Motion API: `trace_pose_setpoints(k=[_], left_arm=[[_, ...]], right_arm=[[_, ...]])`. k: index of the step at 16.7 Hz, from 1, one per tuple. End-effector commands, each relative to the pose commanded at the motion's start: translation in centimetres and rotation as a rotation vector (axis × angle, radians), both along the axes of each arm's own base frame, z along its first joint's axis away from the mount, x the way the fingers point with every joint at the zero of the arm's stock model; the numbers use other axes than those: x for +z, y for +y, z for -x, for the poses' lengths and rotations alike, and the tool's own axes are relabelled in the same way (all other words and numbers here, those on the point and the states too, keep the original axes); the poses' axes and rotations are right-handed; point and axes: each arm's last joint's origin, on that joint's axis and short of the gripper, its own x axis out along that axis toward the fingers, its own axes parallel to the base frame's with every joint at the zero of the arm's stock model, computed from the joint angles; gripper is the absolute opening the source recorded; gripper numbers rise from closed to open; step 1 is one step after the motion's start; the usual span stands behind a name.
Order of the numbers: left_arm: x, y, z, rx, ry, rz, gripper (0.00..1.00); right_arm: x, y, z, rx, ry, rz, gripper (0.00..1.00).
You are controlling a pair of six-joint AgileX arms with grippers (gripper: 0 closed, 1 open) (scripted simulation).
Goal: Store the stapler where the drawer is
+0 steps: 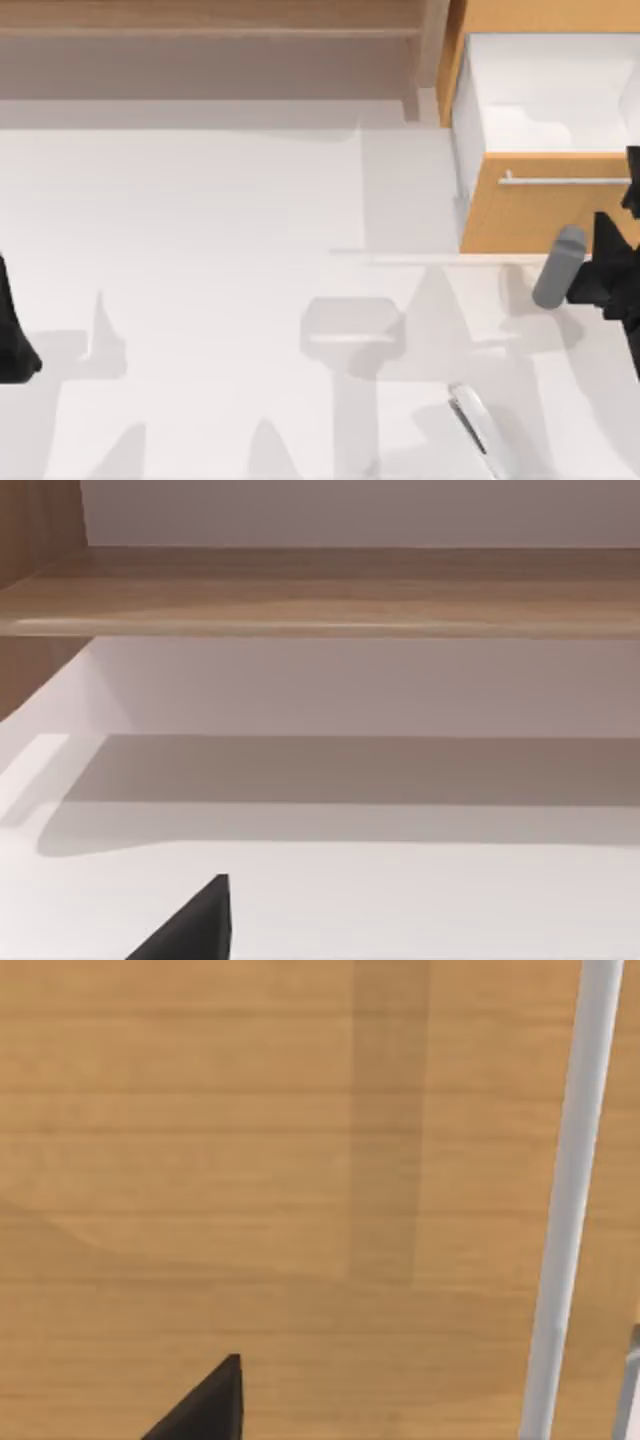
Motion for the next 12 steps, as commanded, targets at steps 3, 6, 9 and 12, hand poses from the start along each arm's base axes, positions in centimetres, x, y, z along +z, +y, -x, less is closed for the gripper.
trace_pose_setpoints(k=[3, 6, 9, 12], left_arm=[[0.0, 0.0, 0.0, 0.000, 0.000, 0.000, 1.00], [0.0, 0.0, 0.0, 0.000, 0.000, 0.000, 1.00], [0.0, 0.0, 0.0, 0.000, 0.000, 0.000, 1.00], [0.0, 0.0, 0.0, 0.000, 0.000, 0.000, 1.00]], right_arm=[[0.0, 0.0, 1.2, 0.000, 0.000, 0.000, 1.00], [0.0, 0.0, 1.9, -0.001, 0.001, 0.000, 1.00], [-1.2, -0.1, 2.0, -0.003, 0.066, 0.024, 1.00], [-0.5, 1.1, 1.5, 0.039, 0.050, -0.029, 1.00]])
